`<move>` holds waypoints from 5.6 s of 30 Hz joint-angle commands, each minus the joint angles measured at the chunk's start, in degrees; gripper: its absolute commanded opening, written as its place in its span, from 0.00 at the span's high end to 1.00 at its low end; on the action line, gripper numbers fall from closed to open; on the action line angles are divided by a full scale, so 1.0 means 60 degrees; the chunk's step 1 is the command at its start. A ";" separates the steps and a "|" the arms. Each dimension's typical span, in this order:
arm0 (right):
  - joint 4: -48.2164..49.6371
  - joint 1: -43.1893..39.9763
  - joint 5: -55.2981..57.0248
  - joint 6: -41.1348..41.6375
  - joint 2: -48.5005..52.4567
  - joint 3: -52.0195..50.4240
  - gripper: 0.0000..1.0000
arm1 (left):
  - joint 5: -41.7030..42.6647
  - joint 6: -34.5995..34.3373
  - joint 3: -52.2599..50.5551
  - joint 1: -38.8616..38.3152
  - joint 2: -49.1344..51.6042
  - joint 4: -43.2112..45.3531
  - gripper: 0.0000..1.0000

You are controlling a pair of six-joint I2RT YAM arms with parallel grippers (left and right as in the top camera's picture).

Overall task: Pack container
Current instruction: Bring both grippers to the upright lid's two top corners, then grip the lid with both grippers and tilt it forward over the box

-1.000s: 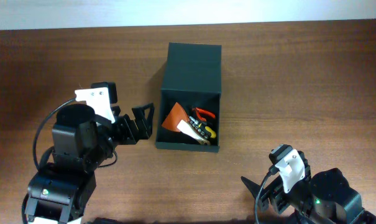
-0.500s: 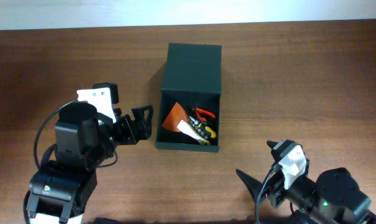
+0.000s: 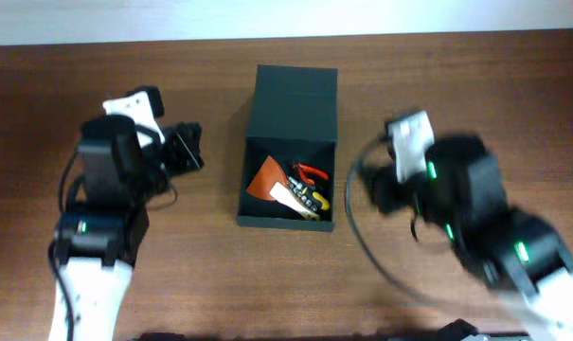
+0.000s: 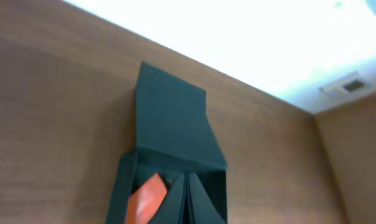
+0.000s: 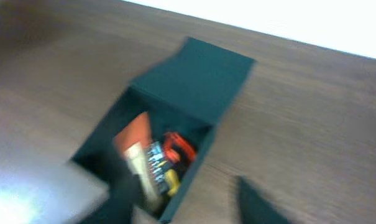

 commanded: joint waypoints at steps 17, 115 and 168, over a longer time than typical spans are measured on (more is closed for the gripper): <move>-0.0073 -0.3013 -0.4109 0.0339 0.5759 0.1727 0.96 | 0.3931 -0.2801 0.0681 0.0820 0.5614 0.2131 0.98; 0.3963 -0.2299 -0.5788 0.0211 0.8604 0.1763 0.96 | 0.4710 -0.1082 0.1894 -0.0004 0.9231 0.4940 0.98; 0.4962 -0.0976 -0.4707 -0.3308 0.7763 0.1763 0.96 | 0.4758 0.3224 0.3395 0.0106 0.9209 0.2779 0.98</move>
